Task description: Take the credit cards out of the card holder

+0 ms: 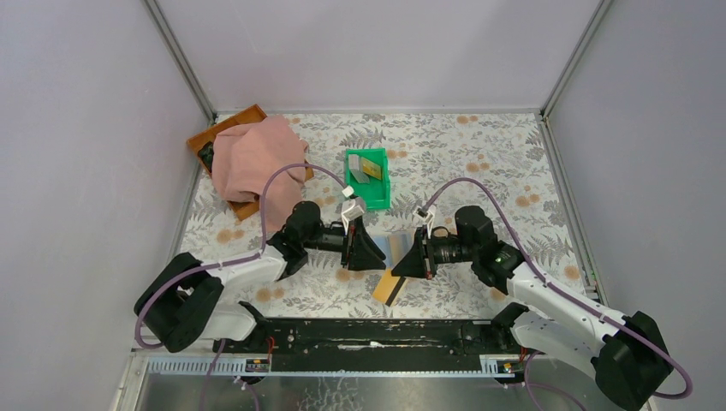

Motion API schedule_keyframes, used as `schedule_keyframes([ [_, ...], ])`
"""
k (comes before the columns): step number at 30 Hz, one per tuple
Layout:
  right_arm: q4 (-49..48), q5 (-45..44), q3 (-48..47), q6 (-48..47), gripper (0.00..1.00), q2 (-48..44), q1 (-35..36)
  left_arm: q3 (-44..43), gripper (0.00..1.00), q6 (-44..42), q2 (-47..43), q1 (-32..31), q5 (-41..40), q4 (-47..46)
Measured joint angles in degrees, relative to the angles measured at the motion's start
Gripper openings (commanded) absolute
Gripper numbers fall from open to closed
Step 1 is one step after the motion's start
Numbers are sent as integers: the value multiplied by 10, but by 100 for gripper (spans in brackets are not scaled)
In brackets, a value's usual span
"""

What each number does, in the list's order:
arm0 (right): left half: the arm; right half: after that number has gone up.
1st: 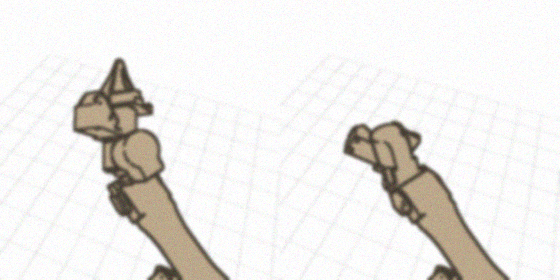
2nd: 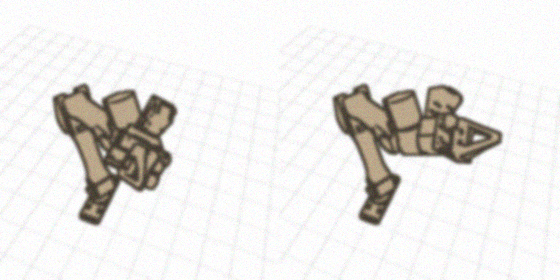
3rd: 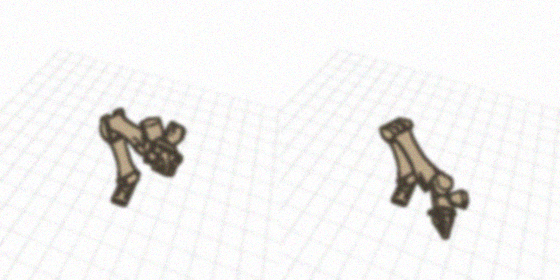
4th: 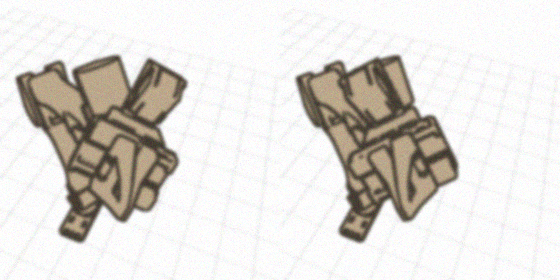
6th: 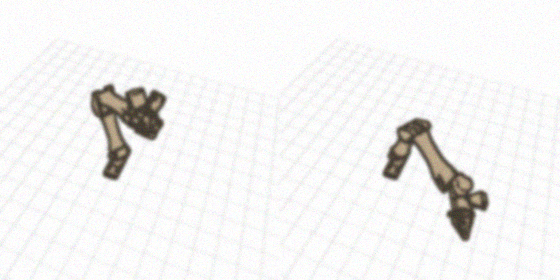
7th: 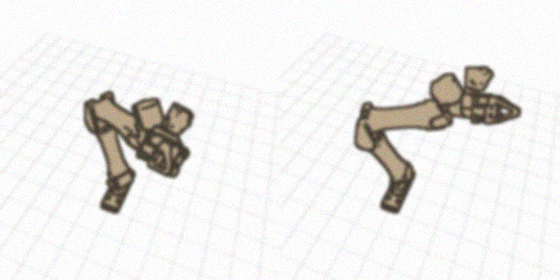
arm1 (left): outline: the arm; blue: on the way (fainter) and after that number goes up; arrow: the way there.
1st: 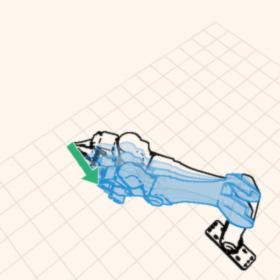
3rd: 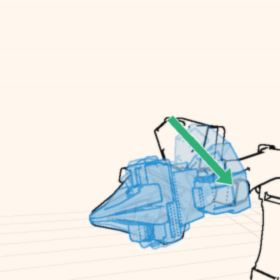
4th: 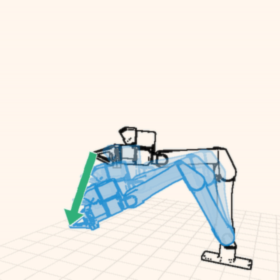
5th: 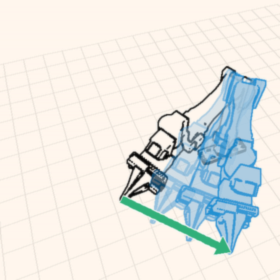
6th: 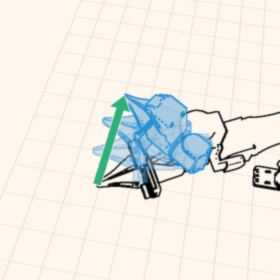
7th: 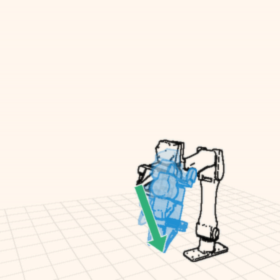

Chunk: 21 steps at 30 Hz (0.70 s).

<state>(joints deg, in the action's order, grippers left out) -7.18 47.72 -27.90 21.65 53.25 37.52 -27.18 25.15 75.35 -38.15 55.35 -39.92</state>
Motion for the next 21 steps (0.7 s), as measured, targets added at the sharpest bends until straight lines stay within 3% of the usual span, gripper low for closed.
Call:
schedule_keyframes([
  [6,0,0,0,0,0,1,4,2,44,27,20,0,27,-47],
  [21,5,-2,-1,-5,0,1,6,25,45,176,91,-7,83,-285],
])
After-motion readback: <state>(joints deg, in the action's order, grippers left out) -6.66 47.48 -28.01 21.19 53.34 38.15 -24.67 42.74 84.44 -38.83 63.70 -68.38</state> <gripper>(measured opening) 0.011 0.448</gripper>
